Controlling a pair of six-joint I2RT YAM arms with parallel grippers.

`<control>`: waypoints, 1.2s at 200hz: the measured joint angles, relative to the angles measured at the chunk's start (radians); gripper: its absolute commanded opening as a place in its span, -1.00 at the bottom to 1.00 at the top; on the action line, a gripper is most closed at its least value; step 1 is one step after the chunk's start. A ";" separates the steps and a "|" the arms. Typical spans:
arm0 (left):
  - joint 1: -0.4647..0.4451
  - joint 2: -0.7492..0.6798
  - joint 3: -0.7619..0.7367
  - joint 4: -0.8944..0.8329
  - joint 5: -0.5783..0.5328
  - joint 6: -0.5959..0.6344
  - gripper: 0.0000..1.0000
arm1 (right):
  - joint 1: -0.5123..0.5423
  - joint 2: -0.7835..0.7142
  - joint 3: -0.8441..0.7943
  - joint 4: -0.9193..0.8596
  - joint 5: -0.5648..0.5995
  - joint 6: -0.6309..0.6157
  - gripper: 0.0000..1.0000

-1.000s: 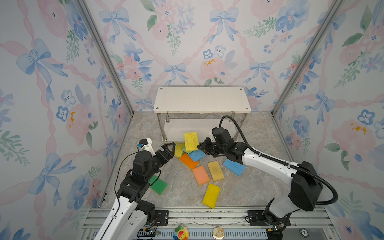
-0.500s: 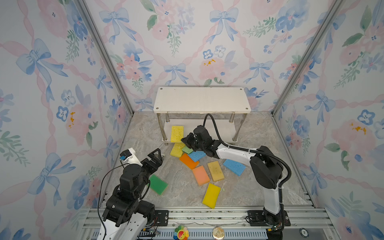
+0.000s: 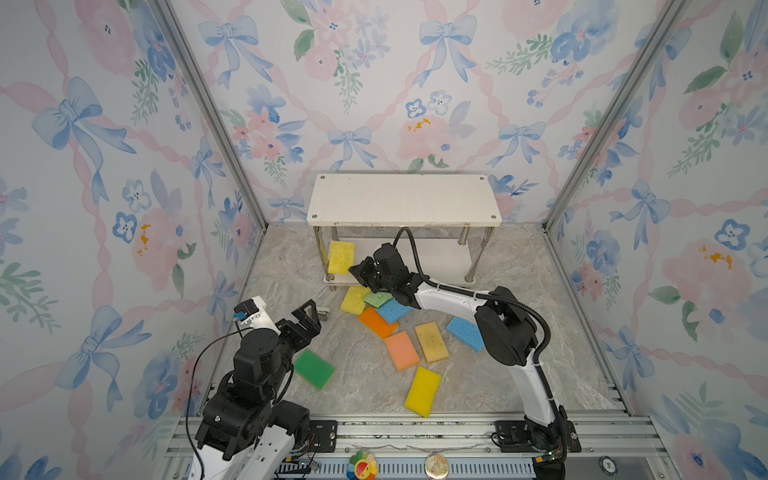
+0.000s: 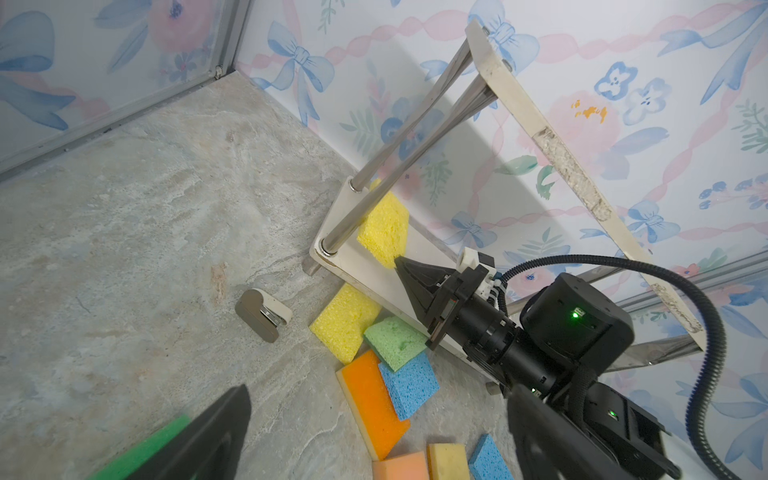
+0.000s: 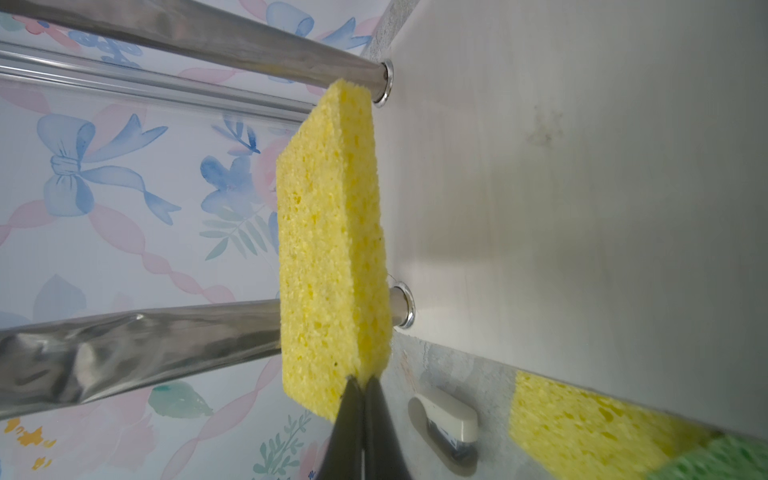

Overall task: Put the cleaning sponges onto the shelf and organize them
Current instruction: 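Carry the yellow sponge onto the lower shelf tier while the left arm draws back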

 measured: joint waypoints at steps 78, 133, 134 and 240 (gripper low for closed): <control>0.000 -0.001 0.000 -0.014 -0.007 0.005 0.96 | -0.008 0.011 0.003 -0.005 0.000 -0.004 -1.00; 0.000 0.006 0.000 -0.014 -0.010 0.005 0.96 | -0.017 0.011 -0.066 -0.024 0.000 -0.003 -1.00; 0.000 0.006 0.000 -0.014 -0.010 0.005 0.96 | -0.017 0.011 -0.066 -0.025 0.000 -0.003 -1.00; 0.000 0.006 0.000 -0.014 -0.010 0.016 0.96 | -0.022 0.075 0.005 -0.051 0.000 -0.016 -1.00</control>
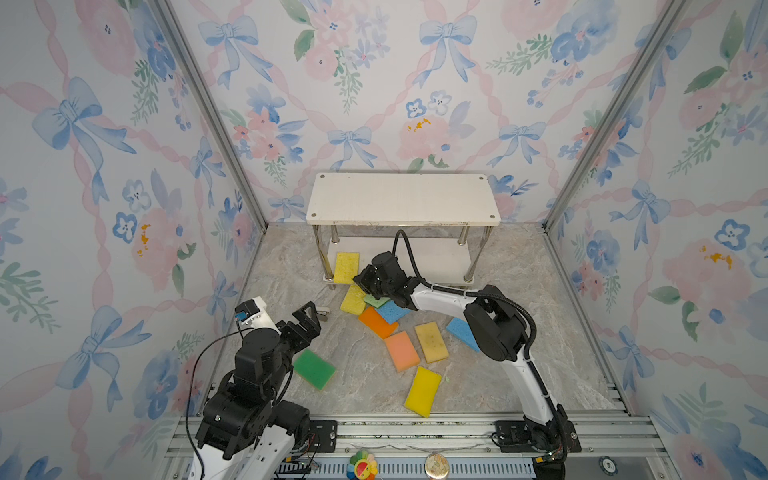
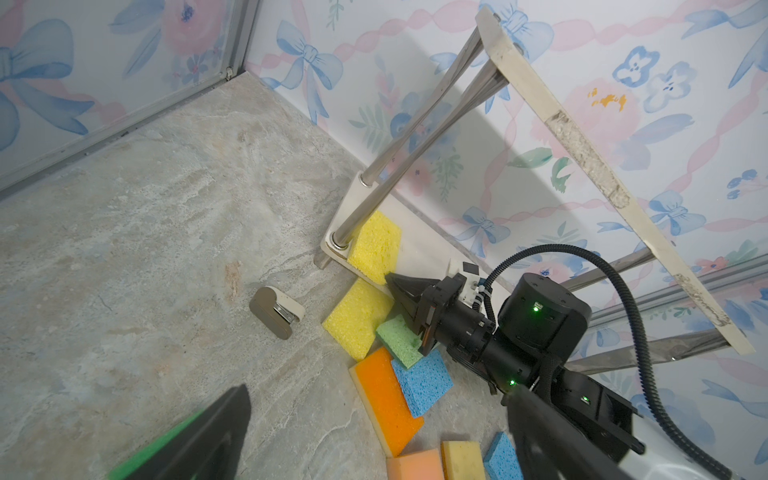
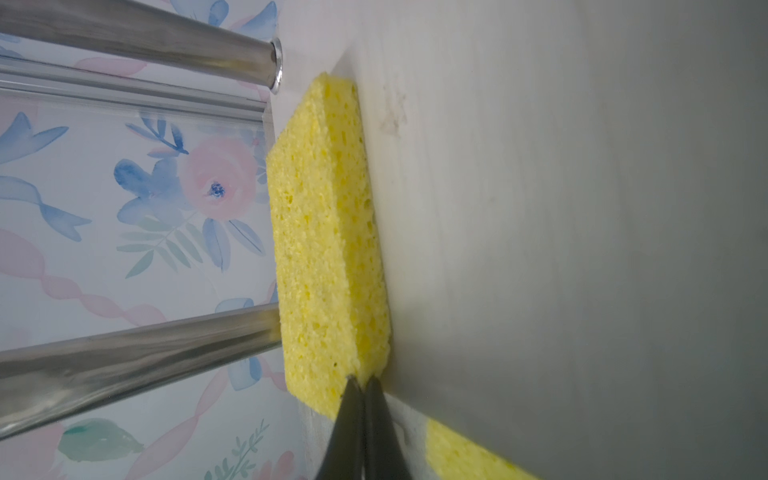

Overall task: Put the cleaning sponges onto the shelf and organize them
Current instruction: 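Carry the yellow sponge onto the lower shelf tier while the left arm draws back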

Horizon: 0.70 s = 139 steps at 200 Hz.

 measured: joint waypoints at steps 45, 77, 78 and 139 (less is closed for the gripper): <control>0.000 0.000 0.000 0.000 0.000 0.003 0.96 | -0.008 0.000 0.004 -0.005 0.003 -0.011 -1.00; 0.000 0.000 0.000 0.000 0.000 0.003 0.96 | -0.019 0.000 0.007 -0.005 0.003 -0.011 -1.00; 0.000 0.000 0.000 0.000 0.000 0.003 0.96 | -0.020 0.001 0.008 -0.006 0.003 -0.011 -1.00; 0.000 0.000 0.000 0.000 0.000 0.003 0.96 | -0.023 0.014 0.042 -0.007 -0.001 -0.011 -0.94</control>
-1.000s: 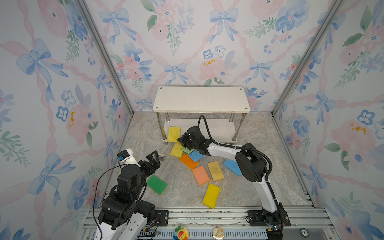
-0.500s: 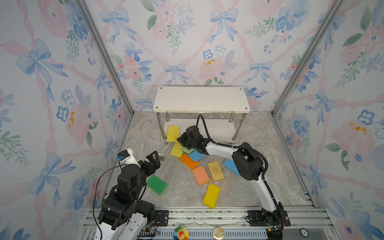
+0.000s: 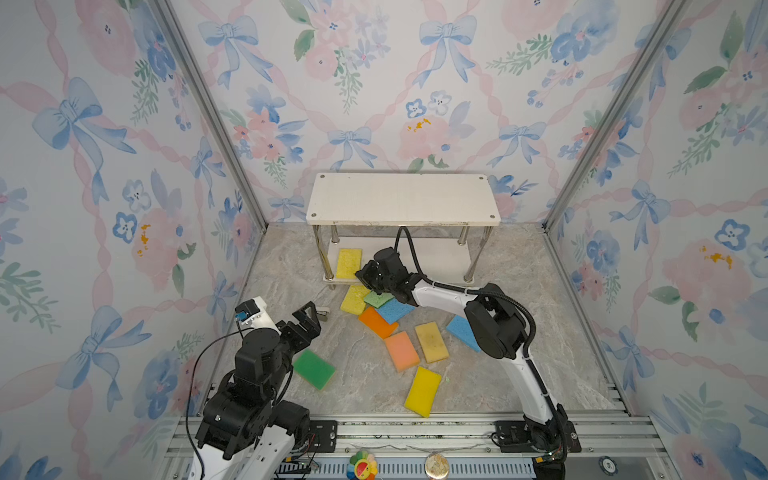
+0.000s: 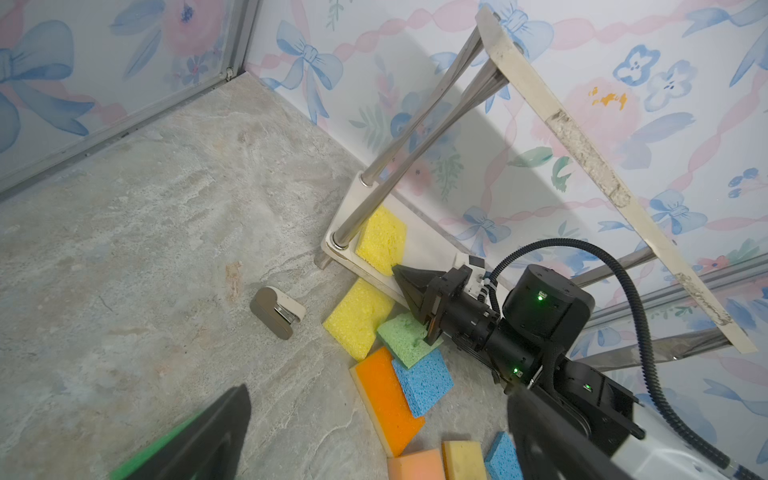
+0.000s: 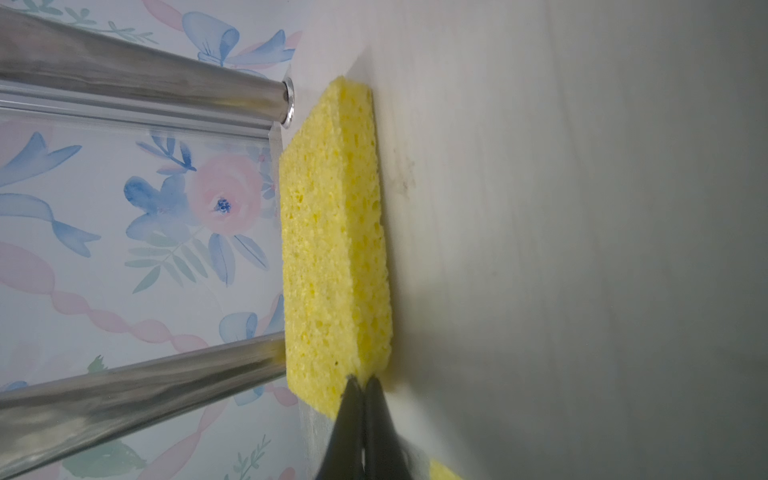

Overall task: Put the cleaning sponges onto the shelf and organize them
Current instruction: 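Carry the yellow sponge onto the lower shelf tier while the left arm draws back, then open the right gripper, releasing the yellow sponge on the lower tier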

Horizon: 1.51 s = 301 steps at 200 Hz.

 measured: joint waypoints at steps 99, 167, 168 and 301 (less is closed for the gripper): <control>0.000 0.000 0.000 0.000 0.000 0.016 0.96 | 0.000 0.019 0.014 -0.002 -0.011 0.000 -0.33; 0.000 0.000 0.000 0.000 0.000 0.026 0.96 | 0.001 0.007 0.004 0.037 -0.012 -0.007 0.19; 0.000 0.000 0.000 0.000 0.000 0.026 0.96 | 0.001 0.005 0.003 0.037 -0.011 -0.006 0.19; 0.000 0.108 0.013 0.032 0.064 0.034 0.96 | 0.017 -0.428 -0.391 -0.173 0.022 -0.114 0.40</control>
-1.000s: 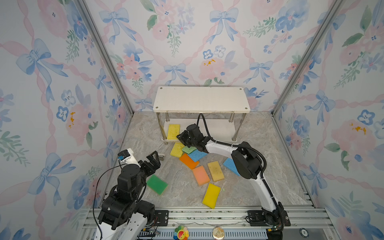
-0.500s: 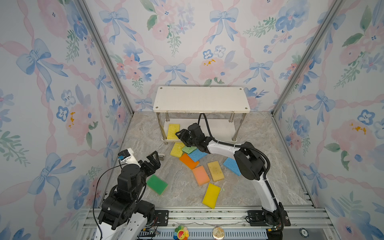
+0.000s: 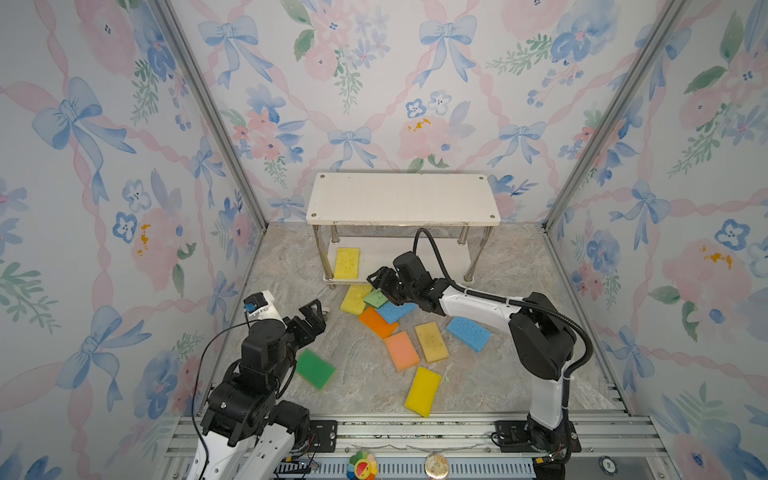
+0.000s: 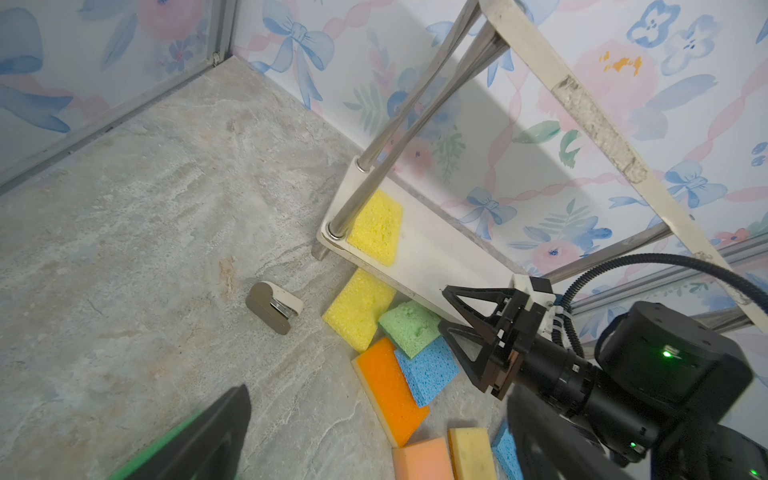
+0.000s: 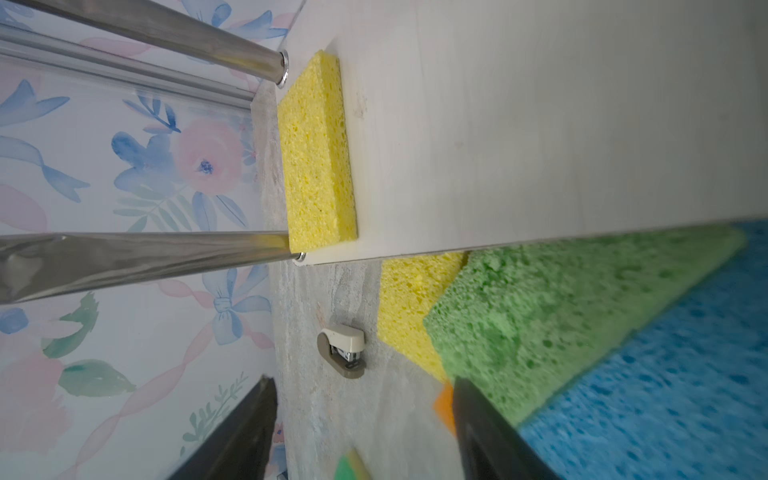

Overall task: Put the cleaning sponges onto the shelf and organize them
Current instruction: 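Open the right gripper, releasing the yellow sponge on the lower tier, then move the right gripper back over the sponge pile while the left gripper lowers toward it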

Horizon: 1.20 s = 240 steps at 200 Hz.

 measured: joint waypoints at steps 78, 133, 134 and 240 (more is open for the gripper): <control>0.000 0.212 -0.138 0.221 0.269 -0.012 0.96 | -0.019 -0.400 -0.198 -0.515 0.034 -0.318 0.38; -0.033 0.367 -0.257 0.418 0.500 -0.068 0.96 | -0.141 -0.524 -0.280 -0.777 -0.047 -0.547 0.22; -0.035 0.372 -0.257 0.420 0.505 -0.068 0.96 | -0.143 -0.525 -0.282 -0.778 -0.049 -0.549 0.21; -0.081 0.573 -0.233 0.530 0.764 -0.034 0.96 | -0.214 -0.340 -0.360 -0.715 -0.187 -0.641 -0.10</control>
